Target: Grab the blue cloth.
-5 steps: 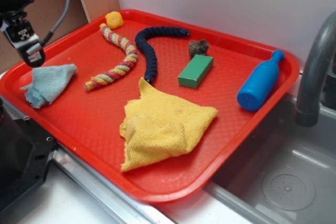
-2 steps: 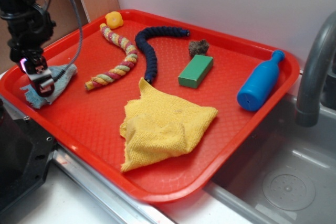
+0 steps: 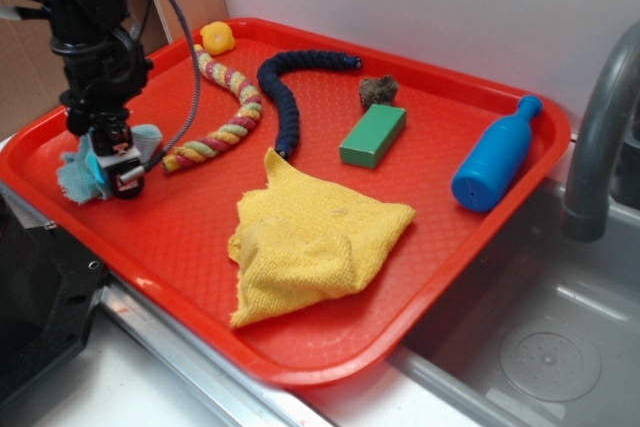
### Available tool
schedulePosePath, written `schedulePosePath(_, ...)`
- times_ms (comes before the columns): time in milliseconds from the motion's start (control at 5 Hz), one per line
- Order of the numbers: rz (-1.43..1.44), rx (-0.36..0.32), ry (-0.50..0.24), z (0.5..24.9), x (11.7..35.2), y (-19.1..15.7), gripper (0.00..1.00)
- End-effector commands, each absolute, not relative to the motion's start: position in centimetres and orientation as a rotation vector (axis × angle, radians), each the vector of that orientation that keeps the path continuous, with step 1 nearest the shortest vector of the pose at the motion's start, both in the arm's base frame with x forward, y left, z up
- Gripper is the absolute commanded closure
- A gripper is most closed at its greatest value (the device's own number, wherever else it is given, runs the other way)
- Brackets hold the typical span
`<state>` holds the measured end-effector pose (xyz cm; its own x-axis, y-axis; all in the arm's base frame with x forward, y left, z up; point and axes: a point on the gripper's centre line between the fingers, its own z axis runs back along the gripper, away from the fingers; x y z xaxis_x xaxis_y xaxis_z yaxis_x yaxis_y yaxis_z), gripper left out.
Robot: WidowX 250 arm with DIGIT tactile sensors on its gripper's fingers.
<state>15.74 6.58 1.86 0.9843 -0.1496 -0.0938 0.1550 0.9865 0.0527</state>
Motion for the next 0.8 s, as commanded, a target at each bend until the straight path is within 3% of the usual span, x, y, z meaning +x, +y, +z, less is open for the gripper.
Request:
schedulePosePath(0, -0.154, 0.081, 0.061, 2.8, 16.3, 6.3, 1.00)
schedulePosePath(400, -0.010, 0.089, 0.031, 7.9, 15.0, 7.4, 1.00)
schedulePosePath(600, 0.170, 0.105, 0.005, 12.9, 12.8, 8.6, 1.00)
